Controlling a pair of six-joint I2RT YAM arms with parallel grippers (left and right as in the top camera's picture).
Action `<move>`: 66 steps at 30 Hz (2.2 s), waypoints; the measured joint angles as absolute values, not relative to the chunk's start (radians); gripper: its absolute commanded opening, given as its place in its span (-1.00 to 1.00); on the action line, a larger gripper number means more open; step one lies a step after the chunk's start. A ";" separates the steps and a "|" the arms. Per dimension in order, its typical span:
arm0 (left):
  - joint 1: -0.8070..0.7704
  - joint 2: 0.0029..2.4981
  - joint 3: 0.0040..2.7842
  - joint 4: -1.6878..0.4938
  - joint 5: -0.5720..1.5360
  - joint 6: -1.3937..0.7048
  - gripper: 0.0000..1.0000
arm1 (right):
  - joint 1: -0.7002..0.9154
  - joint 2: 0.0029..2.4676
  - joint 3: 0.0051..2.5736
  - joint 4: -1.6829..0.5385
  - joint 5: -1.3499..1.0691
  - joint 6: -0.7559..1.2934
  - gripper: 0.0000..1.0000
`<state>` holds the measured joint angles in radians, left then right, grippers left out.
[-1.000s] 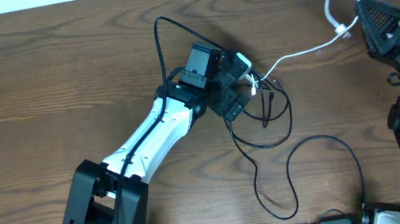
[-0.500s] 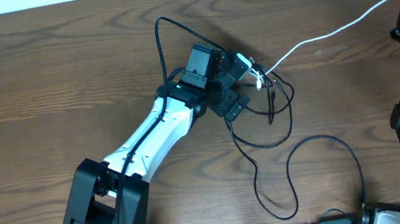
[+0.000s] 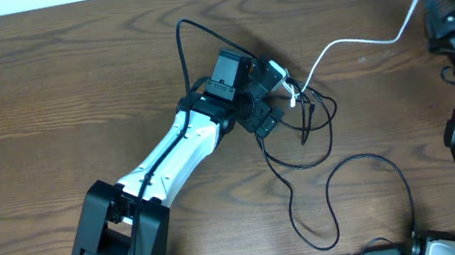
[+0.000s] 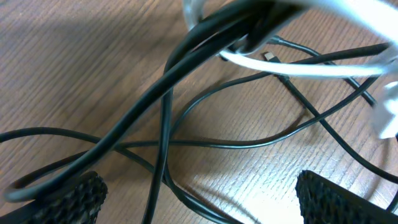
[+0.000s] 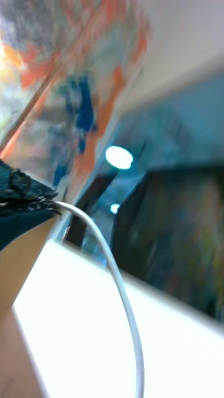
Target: Untangle cables
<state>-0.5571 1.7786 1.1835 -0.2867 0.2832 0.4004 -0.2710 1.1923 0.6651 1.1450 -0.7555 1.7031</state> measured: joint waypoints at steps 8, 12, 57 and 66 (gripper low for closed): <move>-0.557 1.779 1.184 -0.284 0.282 0.400 0.95 | -0.271 1.193 0.665 0.775 -0.942 1.460 -0.98; -0.557 1.779 1.184 -0.283 0.283 0.400 0.95 | -0.271 1.193 0.665 0.657 -0.995 1.349 -0.98; -0.503 1.450 1.184 -0.281 0.233 0.163 0.96 | -0.173 1.193 0.665 0.356 -1.508 0.472 -0.98; -0.503 1.557 1.184 -0.257 0.203 0.160 0.95 | -0.074 1.193 0.665 0.336 -1.465 0.442 -0.98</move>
